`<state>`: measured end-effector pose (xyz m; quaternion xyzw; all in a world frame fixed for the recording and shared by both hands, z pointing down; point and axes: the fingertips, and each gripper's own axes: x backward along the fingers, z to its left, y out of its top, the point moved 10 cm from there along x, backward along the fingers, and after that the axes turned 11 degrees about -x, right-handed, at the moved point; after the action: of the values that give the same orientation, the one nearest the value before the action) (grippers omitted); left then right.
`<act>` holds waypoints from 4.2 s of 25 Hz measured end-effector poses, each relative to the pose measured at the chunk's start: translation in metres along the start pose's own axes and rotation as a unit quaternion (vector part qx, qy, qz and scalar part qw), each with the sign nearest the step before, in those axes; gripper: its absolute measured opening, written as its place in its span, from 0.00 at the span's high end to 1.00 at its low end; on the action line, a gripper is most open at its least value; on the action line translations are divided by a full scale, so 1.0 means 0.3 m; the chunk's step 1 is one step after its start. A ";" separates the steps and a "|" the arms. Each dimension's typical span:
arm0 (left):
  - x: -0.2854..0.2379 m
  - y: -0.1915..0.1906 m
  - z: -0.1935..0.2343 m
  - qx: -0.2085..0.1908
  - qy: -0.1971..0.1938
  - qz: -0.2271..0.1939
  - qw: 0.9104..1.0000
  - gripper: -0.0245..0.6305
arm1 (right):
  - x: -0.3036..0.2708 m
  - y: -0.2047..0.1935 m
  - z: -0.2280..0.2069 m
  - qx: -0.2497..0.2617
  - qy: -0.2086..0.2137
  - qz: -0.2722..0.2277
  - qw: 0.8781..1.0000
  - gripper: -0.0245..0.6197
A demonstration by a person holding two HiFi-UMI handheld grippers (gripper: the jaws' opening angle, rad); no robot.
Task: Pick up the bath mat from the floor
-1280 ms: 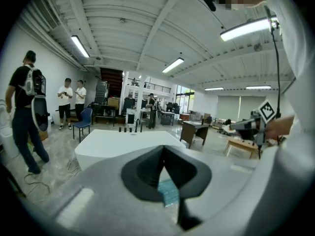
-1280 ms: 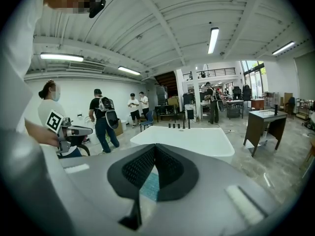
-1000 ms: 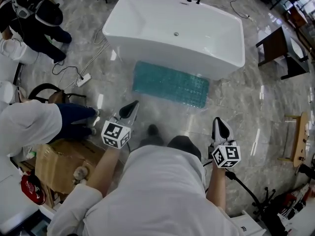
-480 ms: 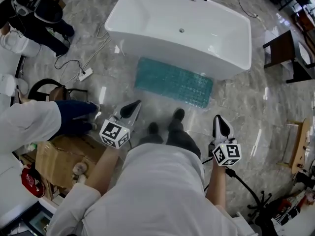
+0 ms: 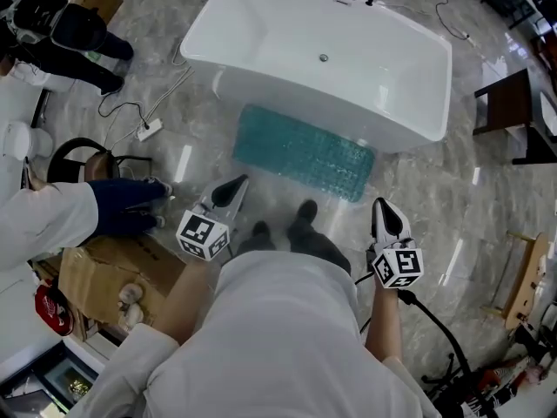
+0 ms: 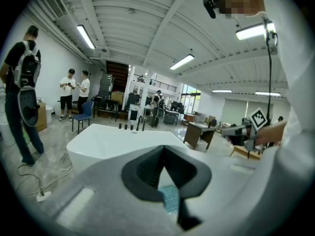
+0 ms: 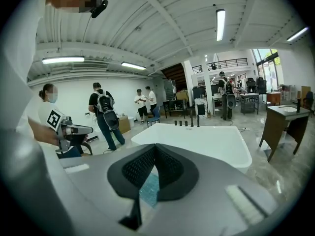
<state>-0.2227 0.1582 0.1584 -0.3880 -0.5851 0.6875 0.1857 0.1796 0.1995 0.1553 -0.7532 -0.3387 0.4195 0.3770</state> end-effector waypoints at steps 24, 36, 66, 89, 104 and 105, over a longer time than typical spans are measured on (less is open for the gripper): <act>-0.457 -0.018 0.232 0.009 0.010 0.043 0.999 0.96 | -0.389 0.039 -0.336 -0.030 -0.008 0.046 0.998 0.95; -0.605 -0.256 0.508 0.001 -0.012 0.073 0.997 0.96 | -0.648 -0.117 -0.347 -0.052 -0.070 0.066 0.994 0.95; -1.105 -1.196 0.612 0.034 0.016 0.113 0.993 0.96 | -1.166 -0.909 -0.911 -0.090 -0.084 0.105 0.987 0.95; -1.521 -2.274 0.991 -0.039 0.019 0.164 0.986 0.95 | -1.650 -1.807 -1.520 -0.030 -0.073 0.125 0.989 0.89; -1.634 -2.941 1.216 -0.010 0.074 0.270 0.960 0.72 | -1.790 -2.226 -1.728 -0.093 -0.085 0.149 0.981 0.80; -1.633 -2.976 1.243 -0.010 0.082 0.283 0.956 0.70 | -1.793 -2.242 -1.732 -0.096 -0.088 0.151 0.980 0.80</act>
<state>-0.3714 -0.2155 1.1654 -0.5942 -0.4416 0.6717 0.0269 0.2850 -0.0652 1.1200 -0.7886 -0.2914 0.5017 0.2037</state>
